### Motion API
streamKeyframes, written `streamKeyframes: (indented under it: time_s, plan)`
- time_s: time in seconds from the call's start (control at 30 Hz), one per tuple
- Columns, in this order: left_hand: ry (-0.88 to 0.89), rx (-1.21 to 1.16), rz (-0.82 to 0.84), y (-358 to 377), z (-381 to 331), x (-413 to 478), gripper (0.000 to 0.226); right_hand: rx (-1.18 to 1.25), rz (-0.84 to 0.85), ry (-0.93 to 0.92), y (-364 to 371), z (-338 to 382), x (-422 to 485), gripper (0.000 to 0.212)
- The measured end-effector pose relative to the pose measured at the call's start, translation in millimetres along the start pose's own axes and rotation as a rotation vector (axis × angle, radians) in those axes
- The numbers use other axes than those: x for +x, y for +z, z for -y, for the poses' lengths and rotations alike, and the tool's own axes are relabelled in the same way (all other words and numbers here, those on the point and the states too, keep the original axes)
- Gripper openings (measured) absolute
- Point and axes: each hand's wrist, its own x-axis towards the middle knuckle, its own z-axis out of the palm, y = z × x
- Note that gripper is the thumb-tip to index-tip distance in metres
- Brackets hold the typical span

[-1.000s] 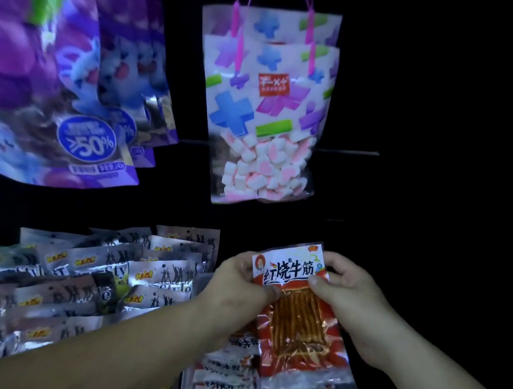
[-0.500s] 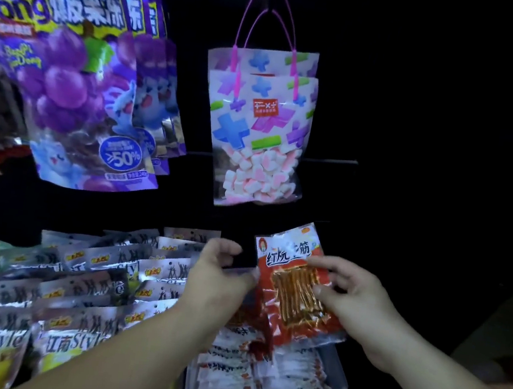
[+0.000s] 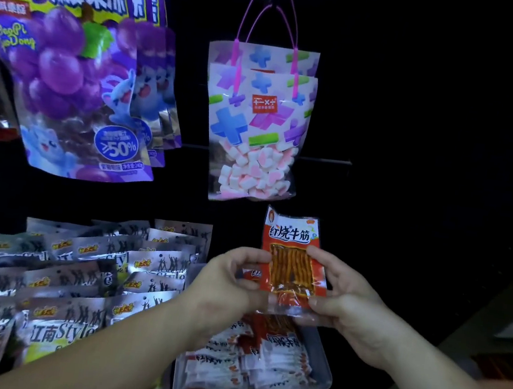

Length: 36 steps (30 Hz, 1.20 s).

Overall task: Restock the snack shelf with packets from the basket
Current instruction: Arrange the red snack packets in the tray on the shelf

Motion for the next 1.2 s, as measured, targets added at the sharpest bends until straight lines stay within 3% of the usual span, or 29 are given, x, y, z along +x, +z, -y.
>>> streamKeyframes:
  time_s: [0.2, 0.3, 0.33, 0.4, 0.47, 0.57, 0.63, 0.7, 0.77, 0.87, 1.07, 1.2]
  plan:
    - [0.006, 0.247, 0.083, -7.7, -1.9, -2.8, 0.064, -0.203, -0.051, -0.052, 6.1, -4.2, 4.0, 0.091]
    - [0.239, 0.677, -0.164, -9.4, -1.6, 1.2, 0.055, -0.252, -0.075, -0.069, 12.6, -5.5, 7.3, 0.093]
    - [0.331, 0.695, -0.228, -7.1, -3.2, 0.0, 0.050, -0.263, -0.068, -0.075, 14.0, -6.9, 8.5, 0.095]
    - [0.365, 0.546, -0.212, 2.2, -5.5, -2.2, 0.048, -0.299, -0.029, -0.089, 16.5, -9.2, 9.7, 0.096]
    - [0.250, 0.241, -0.127, 12.2, -10.9, -5.4, 0.048, -0.265, 0.043, -0.096, 20.1, -6.6, 8.1, 0.092]
    - [0.175, 0.080, -0.131, 10.5, -9.4, -1.0, 0.051, -0.137, 0.161, -0.043, 28.8, 1.9, 0.9, 0.068]
    - [0.158, 0.068, -0.114, 2.7, -8.1, 1.9, 0.063, -0.143, 0.082, -0.061, 32.3, 3.1, -0.6, 0.045]
    - [0.130, 0.027, -0.039, -2.7, -5.4, 1.8, 0.083, -0.167, -0.098, -0.090, 33.6, 3.6, 0.1, 0.036]
    - [0.134, -0.001, 0.063, -2.0, -3.6, -0.2, 0.093, -0.034, -0.126, -0.054, 27.4, 2.6, -0.7, 0.042]
    - [0.115, 0.060, 0.149, 3.6, -1.4, -3.3, 0.079, 0.062, -0.096, -0.062, 18.3, 1.9, -0.9, 0.050]
    - [0.140, 0.069, -0.014, 7.5, 2.8, 4.9, 0.046, -0.044, -0.174, -0.155, 18.9, 0.9, 2.9, 0.066]
    - [0.155, -0.004, -0.035, 6.8, 4.5, 8.2, 0.043, -0.016, -0.301, -0.183, 20.4, -3.7, 8.7, 0.063]
